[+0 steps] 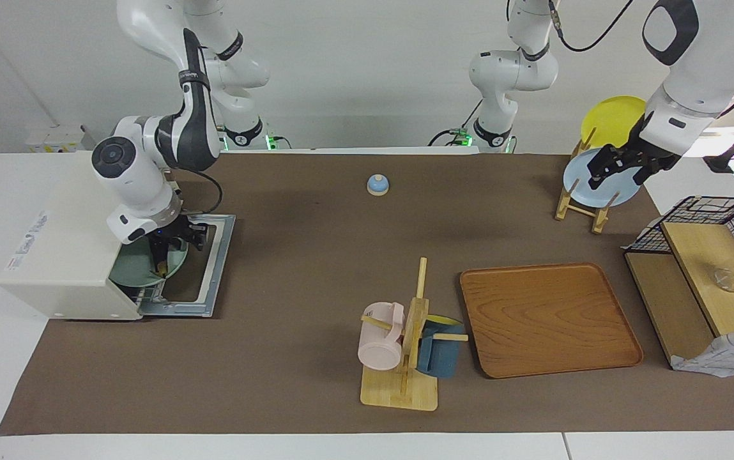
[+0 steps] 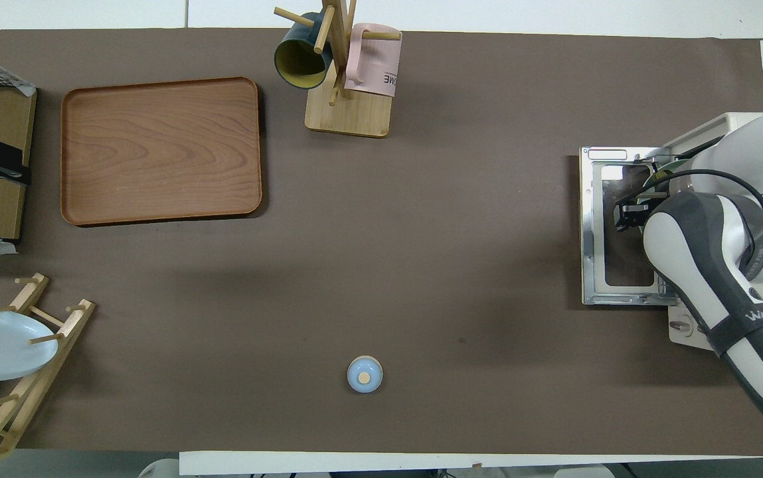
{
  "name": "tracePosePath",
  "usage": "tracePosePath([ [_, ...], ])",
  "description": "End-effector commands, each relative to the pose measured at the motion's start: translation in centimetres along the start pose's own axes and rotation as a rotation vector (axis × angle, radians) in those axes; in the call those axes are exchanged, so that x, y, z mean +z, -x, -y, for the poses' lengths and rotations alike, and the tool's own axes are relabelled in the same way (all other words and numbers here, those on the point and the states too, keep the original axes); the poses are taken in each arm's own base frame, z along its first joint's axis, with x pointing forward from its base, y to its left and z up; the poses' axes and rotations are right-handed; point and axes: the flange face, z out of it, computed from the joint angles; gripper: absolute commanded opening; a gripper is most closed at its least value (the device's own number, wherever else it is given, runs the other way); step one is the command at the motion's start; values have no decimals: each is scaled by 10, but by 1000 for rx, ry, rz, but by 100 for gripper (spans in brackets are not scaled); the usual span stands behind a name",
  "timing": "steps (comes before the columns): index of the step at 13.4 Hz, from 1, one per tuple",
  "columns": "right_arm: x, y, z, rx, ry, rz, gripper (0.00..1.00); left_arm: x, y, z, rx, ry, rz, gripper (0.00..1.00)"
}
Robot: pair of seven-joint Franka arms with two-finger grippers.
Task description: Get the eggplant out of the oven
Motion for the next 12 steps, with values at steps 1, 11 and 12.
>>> tracePosePath([
  [1,1,2,6,-115,113,-3,29,-2,8,2,-11,-16,4,100],
  [11,-71,-10,280,-59,201,8,0,1,11,3,-14,-18,36,100],
  [12,-72,-10,333,-20,192,21,0,1,11,4,-14,-18,36,100],
])
